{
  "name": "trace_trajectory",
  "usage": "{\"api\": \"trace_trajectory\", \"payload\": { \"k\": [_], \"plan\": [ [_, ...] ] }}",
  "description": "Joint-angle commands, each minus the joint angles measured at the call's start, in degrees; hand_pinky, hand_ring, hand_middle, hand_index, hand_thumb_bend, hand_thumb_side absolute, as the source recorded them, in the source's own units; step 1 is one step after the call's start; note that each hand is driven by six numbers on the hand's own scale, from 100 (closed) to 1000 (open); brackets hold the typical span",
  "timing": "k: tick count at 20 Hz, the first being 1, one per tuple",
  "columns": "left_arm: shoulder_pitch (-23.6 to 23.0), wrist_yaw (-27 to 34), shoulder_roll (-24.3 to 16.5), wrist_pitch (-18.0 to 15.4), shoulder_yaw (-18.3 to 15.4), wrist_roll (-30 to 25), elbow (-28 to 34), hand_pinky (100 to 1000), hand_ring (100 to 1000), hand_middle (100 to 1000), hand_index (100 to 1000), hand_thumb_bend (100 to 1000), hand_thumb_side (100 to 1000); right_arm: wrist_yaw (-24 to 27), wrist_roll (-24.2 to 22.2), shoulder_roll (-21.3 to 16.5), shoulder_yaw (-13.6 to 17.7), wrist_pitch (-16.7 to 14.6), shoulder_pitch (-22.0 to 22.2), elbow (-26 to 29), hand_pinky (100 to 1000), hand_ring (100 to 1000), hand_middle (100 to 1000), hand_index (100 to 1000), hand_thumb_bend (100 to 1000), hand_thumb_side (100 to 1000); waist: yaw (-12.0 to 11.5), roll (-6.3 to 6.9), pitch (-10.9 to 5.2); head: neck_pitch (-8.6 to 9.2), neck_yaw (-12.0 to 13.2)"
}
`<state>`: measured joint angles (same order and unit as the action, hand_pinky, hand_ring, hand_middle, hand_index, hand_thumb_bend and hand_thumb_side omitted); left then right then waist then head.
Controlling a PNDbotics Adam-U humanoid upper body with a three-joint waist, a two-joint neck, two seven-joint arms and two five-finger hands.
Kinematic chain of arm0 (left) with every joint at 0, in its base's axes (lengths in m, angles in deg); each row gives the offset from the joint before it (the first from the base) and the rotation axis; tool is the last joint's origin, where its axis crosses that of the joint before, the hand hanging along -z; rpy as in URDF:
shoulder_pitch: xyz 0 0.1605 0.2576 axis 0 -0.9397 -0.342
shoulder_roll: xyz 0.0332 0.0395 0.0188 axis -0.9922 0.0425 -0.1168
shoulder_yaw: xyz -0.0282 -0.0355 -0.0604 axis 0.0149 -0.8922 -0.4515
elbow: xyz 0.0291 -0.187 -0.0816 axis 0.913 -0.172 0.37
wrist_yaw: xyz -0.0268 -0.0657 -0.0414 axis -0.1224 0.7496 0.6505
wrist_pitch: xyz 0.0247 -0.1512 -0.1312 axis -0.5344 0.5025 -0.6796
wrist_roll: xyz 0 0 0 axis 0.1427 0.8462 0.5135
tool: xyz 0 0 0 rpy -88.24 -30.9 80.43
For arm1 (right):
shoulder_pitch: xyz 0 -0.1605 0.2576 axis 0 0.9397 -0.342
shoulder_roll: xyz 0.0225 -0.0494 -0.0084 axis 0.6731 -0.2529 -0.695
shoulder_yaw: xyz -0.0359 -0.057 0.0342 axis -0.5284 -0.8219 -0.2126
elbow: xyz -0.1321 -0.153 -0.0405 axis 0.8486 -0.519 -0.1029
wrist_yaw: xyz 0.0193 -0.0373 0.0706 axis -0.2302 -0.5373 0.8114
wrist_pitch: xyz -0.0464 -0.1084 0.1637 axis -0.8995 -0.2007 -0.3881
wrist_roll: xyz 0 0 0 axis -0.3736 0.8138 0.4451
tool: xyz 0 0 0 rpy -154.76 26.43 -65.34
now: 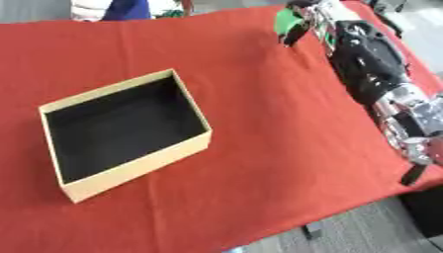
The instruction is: Pick up objects on the table and place them in the box.
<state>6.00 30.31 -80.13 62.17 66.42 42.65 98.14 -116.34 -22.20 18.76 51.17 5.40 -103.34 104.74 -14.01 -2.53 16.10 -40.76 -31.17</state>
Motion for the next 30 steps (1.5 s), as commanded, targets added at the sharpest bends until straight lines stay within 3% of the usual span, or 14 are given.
{"api": "trace_trajectory", "payload": {
  "k": [1, 4, 5, 6, 14, 18, 24, 30],
  "plan": [
    [0.4, 0.1, -1.2, 0.0, 0.0, -0.3, 1.1, 677, 650, 603, 806, 100, 632, -0.2, 0.0, -1.4, -0.7, -1.6, -1.9, 4.0, 657, 626, 757, 1000, 100, 344, 0.2, 0.06, -1.73, 0.08, -0.2],
    [0.2, 0.1, -1.4, 0.1, 0.1, -0.4, 1.1, 677, 650, 603, 806, 100, 631, -0.6, -0.7, -0.7, -2.3, -4.2, -2.7, 8.3, 666, 635, 761, 1000, 100, 359, 0.4, -0.02, -2.35, -0.18, -0.3],
    [0.2, 0.1, -1.4, 0.1, 0.0, -0.4, 1.1, 677, 650, 603, 806, 100, 630, -0.8, -1.2, -0.5, -3.1, -5.3, -2.8, 10.1, 668, 636, 763, 1000, 137, 461, 0.3, -0.04, -2.52, -0.21, -0.4],
    [0.1, 0.1, -1.5, 0.1, 0.0, -0.4, 1.1, 677, 650, 603, 806, 100, 629, -0.8, -1.7, -0.3, -3.8, -6.3, -2.9, 11.8, 669, 636, 762, 1000, 100, 364, 0.3, -0.05, -2.67, -0.25, -0.4],
    [0.2, -0.3, -1.9, -0.1, -0.9, 0.4, 1.1, 679, 651, 604, 806, 100, 618, 3.6, -7.6, 2.4, -11.8, -14.3, -2.8, 26.5, 683, 650, 764, 1000, 161, 410, -0.1, -0.12, -3.34, -0.58, -1.1],
    [0.2, -0.4, -2.0, -0.1, -1.4, 1.2, 1.1, 679, 651, 603, 805, 100, 615, 7.5, -11.1, 3.7, -16.4, -17.1, -2.0, 33.7, 683, 651, 762, 1000, 136, 409, -0.4, -0.13, -3.40, -0.85, -1.5],
    [0.1, -0.8, -2.2, 0.1, -1.9, 2.1, 1.1, 679, 652, 604, 805, 100, 612, 14.6, -16.9, 5.2, -22.4, -19.0, -0.6, 44.4, 682, 649, 760, 1000, 100, 385, -0.5, -0.15, -3.46, -1.04, -1.9],
    [-0.2, -0.9, -2.2, 0.3, -2.0, 2.2, 1.1, 678, 650, 603, 805, 100, 615, 20.6, -20.6, 7.4, -25.9, -18.6, 0.9, 51.4, 681, 653, 759, 1000, 100, 337, -0.1, 0.01, -3.48, -1.30, -2.1]
  ]
}}
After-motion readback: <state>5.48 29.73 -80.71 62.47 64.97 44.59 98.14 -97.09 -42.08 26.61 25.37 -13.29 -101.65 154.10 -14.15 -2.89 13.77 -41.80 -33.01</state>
